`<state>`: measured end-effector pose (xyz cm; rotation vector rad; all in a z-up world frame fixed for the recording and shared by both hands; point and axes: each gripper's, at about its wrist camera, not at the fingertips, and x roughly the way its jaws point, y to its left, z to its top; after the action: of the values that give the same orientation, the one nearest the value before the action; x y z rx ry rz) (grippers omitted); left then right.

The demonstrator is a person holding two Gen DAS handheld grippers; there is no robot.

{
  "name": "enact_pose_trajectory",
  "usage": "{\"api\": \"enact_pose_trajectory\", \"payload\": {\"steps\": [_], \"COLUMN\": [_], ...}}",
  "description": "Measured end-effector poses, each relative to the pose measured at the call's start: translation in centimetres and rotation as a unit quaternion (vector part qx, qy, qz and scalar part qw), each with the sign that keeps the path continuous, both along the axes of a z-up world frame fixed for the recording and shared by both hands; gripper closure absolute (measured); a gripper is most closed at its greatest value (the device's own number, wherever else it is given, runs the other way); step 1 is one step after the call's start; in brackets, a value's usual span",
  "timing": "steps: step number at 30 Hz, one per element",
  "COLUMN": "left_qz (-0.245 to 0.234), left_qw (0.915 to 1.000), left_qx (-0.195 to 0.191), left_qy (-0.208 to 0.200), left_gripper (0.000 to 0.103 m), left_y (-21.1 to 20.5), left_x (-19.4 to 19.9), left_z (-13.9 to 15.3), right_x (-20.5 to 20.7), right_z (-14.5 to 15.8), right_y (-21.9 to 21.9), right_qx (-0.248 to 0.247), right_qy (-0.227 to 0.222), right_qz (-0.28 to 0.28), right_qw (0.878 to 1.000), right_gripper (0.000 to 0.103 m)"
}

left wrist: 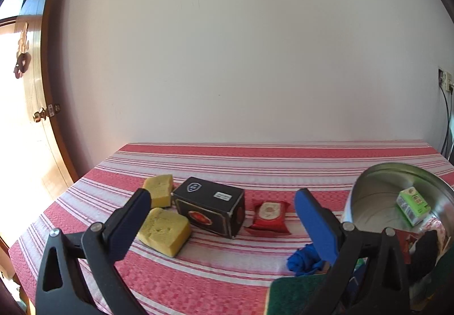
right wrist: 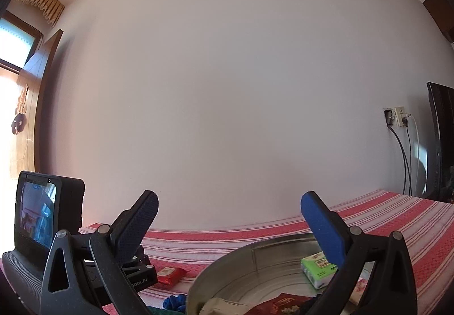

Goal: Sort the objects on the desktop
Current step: 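Withdraw both grippers from the tin toward the yellow sponges and black box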

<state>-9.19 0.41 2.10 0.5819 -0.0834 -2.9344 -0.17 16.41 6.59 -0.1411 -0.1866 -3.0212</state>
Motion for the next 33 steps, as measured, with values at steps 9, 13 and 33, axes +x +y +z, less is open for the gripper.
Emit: {"api": "enact_pose_trajectory", "payload": {"steps": [9, 13, 33], "left_qz": [0.055, 0.058, 0.077], "left_qw": [0.9984, 0.9979, 0.9797], "left_qx": [-0.015, 0.029, 0.123], "left_qy": [0.002, -0.007, -0.139], "left_gripper": [0.001, 0.001, 0.001], "left_y": [-5.2, -7.3, -15.7], "left_x": [-0.5, -0.8, -3.3], "left_z": [-2.0, -2.3, -5.5], "right_x": [-1.2, -1.3, -0.8], "right_z": [-1.7, -1.6, -3.5], "right_y": [-4.2, -5.1, -9.7], "right_qx": [0.013, 0.002, 0.041], "right_qy": [-0.034, -0.049, -0.130], "right_qz": [0.054, 0.071, 0.158], "right_qw": [0.998, 0.996, 0.978], "right_gripper": [0.001, 0.001, 0.001]}}
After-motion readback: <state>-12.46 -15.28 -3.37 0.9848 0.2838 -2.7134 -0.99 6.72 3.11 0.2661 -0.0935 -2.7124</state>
